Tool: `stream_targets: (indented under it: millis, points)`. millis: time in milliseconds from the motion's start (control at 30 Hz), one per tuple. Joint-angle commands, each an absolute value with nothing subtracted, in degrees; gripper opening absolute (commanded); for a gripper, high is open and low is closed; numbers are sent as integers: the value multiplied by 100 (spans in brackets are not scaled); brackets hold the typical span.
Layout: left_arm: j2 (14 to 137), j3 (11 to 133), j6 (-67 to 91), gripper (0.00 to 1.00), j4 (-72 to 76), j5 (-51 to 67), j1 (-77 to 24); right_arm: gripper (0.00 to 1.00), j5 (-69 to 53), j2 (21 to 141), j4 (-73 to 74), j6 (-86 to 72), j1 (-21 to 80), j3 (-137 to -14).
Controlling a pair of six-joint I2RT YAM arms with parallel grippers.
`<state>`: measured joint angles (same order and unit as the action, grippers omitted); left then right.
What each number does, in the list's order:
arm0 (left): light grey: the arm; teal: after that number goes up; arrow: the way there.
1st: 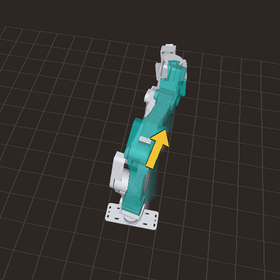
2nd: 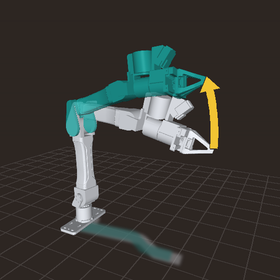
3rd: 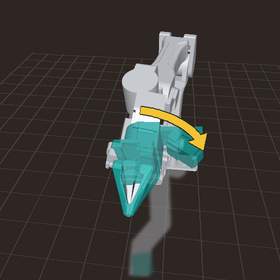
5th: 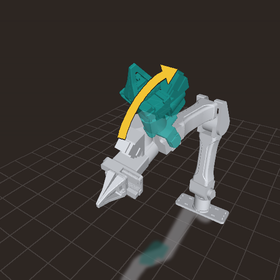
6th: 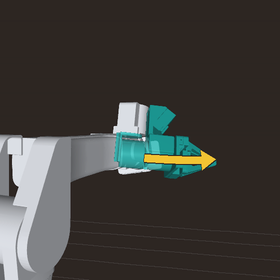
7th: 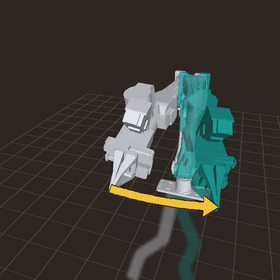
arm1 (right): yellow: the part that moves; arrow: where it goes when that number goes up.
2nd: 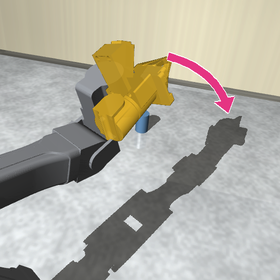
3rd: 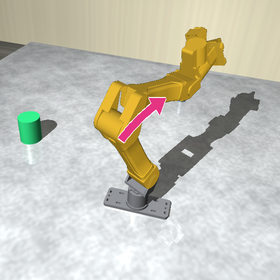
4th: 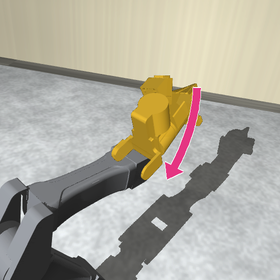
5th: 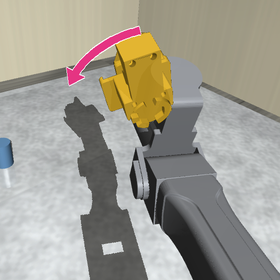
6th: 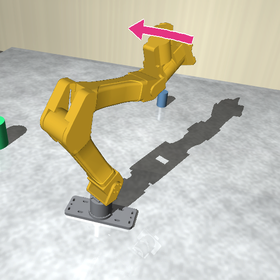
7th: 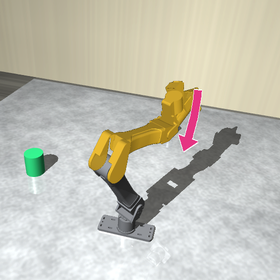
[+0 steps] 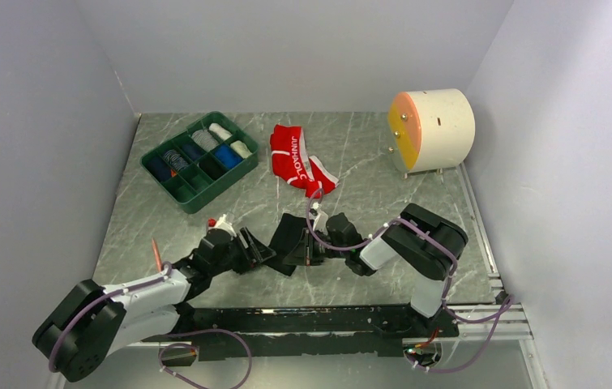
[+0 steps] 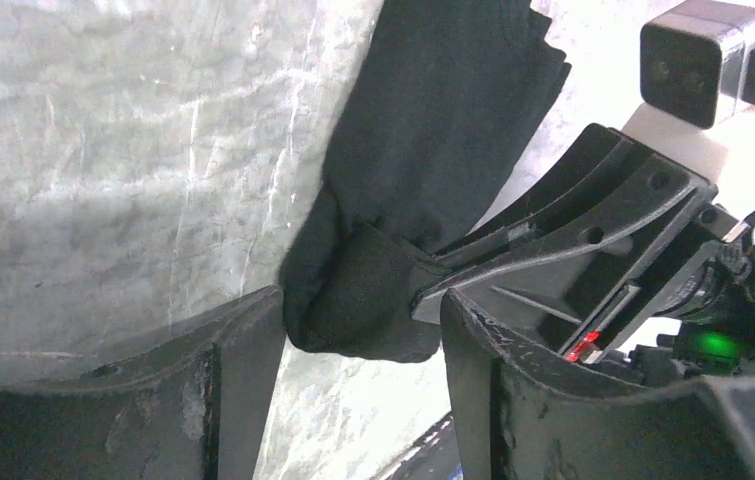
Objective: Roll the underwear
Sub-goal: Roll the underwear to the center of the board.
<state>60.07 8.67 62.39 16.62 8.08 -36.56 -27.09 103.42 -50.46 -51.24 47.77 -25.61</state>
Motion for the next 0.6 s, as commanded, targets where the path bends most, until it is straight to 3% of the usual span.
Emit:
stream_targets:
  millis: [0, 167, 367, 467, 567]
  points:
    - [6210, 411, 7053, 64, 1223, 862, -3665, 6, -2245, 10614, -4106, -4931, 4770, -2437]
    - [6242, 378, 7119, 59, 956, 690, -3665, 8, -2312, 10643, -4246, -4965, 4771, -2418]
    - [6722, 590, 6844, 41, 1072, 378, -3665, 15, -2302, 10512, -4030, -4860, 4768, -2552]
    - [6951, 823, 6657, 28, 1072, 329, -3665, 21, -2187, 10297, -3617, -4656, 4768, -2679]
    - [6985, 890, 6552, 13, 1064, 307, -3665, 34, -2104, 9970, -3191, -4447, 4771, -2801]
